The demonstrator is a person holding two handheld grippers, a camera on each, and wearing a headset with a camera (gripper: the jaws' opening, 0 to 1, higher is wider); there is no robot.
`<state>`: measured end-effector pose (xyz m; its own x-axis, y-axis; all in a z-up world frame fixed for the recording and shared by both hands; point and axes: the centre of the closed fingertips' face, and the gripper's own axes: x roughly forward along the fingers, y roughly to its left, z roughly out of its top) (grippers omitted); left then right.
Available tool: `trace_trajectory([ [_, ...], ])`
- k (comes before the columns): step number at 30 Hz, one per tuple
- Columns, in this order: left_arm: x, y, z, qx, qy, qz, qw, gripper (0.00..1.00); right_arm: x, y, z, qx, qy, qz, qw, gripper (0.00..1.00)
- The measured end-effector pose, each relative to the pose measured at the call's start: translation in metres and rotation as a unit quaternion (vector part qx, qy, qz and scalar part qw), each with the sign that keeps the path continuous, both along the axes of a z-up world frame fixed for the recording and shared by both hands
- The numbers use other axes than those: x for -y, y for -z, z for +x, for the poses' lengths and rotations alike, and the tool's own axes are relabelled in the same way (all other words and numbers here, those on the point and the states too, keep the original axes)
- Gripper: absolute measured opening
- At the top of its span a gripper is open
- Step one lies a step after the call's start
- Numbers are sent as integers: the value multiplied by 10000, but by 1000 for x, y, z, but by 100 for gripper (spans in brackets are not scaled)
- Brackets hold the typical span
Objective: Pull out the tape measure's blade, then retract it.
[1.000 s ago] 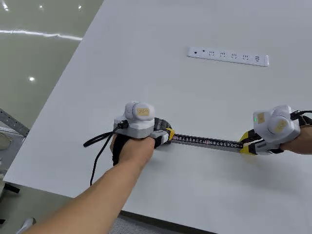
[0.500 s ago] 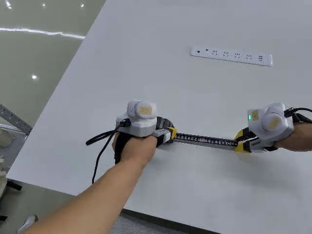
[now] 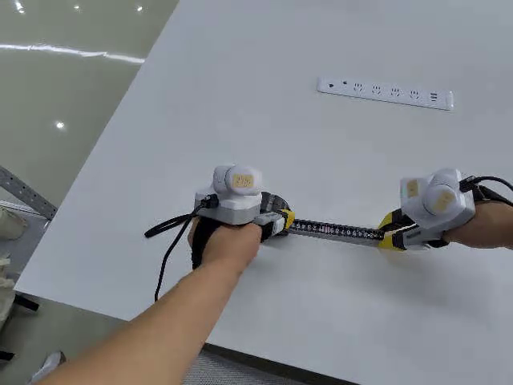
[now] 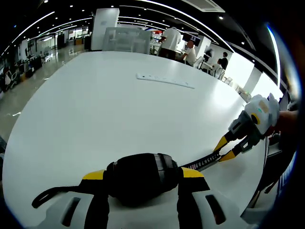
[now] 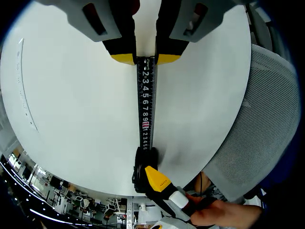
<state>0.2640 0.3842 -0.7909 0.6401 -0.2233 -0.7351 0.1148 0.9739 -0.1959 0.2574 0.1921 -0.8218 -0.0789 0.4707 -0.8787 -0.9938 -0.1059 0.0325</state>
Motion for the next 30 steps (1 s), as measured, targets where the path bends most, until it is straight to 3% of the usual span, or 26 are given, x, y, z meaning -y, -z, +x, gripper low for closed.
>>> trace_trajectory([
  [30,-1,0,0,-28,8,-47,10000,53,-36,1,-6,-117,-86,155,9998,11],
])
